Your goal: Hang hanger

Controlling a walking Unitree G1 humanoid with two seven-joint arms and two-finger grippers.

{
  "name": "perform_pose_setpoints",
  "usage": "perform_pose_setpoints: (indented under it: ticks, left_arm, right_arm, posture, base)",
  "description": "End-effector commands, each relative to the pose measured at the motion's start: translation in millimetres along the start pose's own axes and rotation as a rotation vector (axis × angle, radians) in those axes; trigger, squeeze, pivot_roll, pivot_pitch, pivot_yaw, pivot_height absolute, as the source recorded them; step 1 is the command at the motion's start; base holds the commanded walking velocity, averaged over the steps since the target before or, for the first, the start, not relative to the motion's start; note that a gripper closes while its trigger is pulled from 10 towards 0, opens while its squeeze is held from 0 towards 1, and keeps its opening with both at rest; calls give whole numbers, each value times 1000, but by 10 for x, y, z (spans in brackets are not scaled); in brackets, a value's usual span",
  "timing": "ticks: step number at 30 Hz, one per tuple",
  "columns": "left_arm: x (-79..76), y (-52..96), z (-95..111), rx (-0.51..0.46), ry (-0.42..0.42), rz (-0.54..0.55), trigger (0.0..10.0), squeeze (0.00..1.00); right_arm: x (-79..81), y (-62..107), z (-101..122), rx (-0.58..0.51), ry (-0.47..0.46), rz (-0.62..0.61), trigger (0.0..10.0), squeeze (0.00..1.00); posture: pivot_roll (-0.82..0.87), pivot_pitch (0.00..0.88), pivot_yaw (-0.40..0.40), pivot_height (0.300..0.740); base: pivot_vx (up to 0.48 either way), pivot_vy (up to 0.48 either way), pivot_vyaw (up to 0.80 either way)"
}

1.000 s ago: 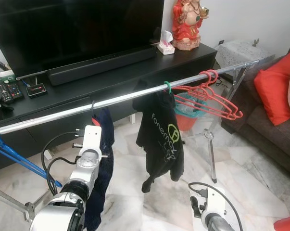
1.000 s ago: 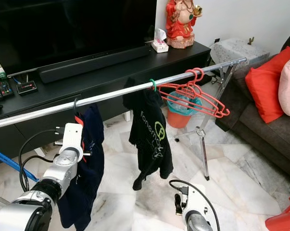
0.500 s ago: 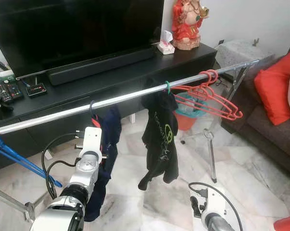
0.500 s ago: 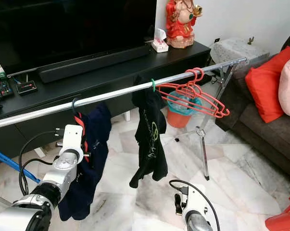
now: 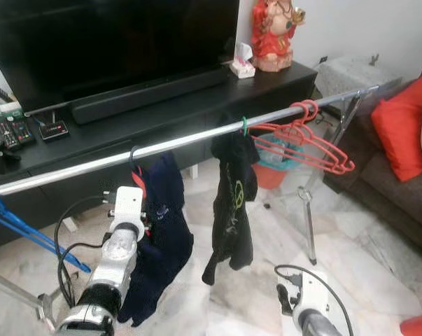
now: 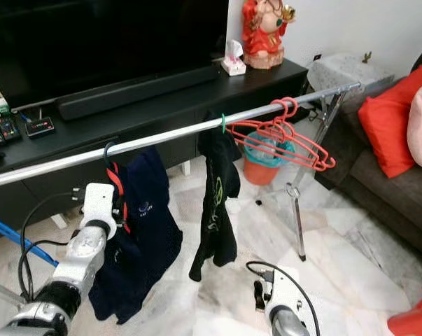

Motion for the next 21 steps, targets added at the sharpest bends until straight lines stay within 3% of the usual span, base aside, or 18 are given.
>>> perform_pose_setpoints:
  ticks: [1,10,11,12,21]
  left_arm:
    - [39,19,80,-40,14,7,10000,1000]
    - [218,262,214,-147,29,42,10000,1000]
    - [207,277,218,-153,22,31,10000,541]
    - [194,289,219,-158,6,23,10000,0]
    - [117,311,365,-194,-9,-3,10000,0]
  right_arm:
    - [-31,5,-3,-2,-8,-11,10000,0]
    - [-36,9,-15,0,-4,-10,10000,0]
    - [-37,9,-16,1,-5,-10,10000,0]
    - [-37,9,-18,2,-3,-10,10000,0]
    - [-31,13,-36,6,-4,-9,10000,0]
  posture:
    - [-9,0,-22,740]
    - [-5,0,-22,740]
    - [-4,0,-22,740]
    - [-3,0,-22,740]
    - [-11,0,-16,740]
  base:
    - [0,0,0]
    - [0,0,0]
    - [0,0,0]
    - [0,0,0]
    - [0,0,0]
Point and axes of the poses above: a point about 5 cm out from each wrist's last joint towards the gripper, its own y axis pointing back from the gripper into the wrist, its own z axis along the axis of the wrist's last joint, x = y × z, the point moved 5 cm from there along -y, pointing out of the wrist towards the gripper, and after that the axes turned 14 degrees about -y, right-handed, at the moved point
